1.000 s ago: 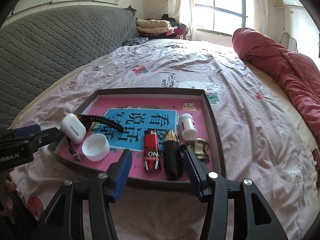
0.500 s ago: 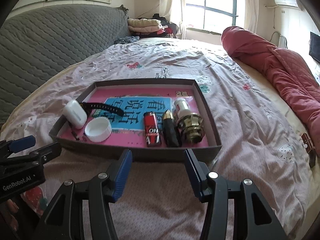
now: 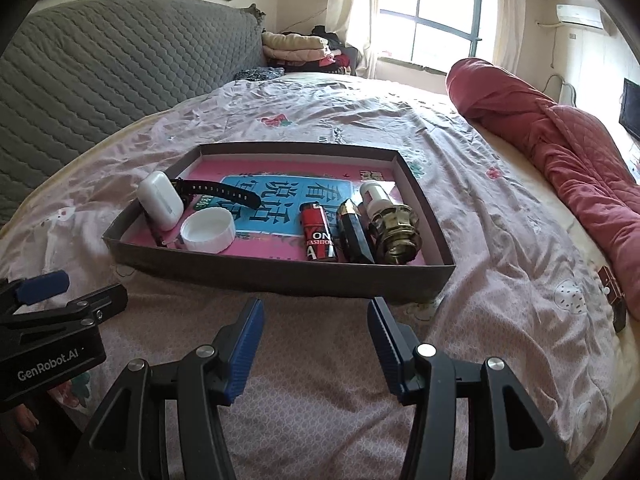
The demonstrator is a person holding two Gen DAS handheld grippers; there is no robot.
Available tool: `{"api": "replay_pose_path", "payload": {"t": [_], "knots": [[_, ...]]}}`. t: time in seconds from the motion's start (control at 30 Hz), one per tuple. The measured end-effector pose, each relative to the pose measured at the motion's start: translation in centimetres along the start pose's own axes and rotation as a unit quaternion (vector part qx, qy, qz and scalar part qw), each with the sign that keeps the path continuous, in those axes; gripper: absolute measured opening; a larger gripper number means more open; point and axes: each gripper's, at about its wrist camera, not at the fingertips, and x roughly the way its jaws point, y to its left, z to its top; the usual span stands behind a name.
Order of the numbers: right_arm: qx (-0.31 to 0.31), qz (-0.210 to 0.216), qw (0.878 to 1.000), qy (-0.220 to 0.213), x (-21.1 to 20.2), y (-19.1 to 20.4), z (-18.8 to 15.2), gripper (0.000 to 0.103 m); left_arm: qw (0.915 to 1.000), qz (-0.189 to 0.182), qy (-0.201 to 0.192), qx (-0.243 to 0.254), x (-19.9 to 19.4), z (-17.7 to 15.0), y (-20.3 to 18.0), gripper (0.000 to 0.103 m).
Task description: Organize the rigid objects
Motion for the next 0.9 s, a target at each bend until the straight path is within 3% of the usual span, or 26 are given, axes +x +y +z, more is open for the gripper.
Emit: {"api": "replay_pose_path", "payload": {"t": [0.9], "knots": [[0.024,-0.020,1.000,0.006,0.6,-1.9,-1.1,0.053,1.0000,-0.003,-0.007,0.005,0.9,-0.2,-0.5,0.076]]}}
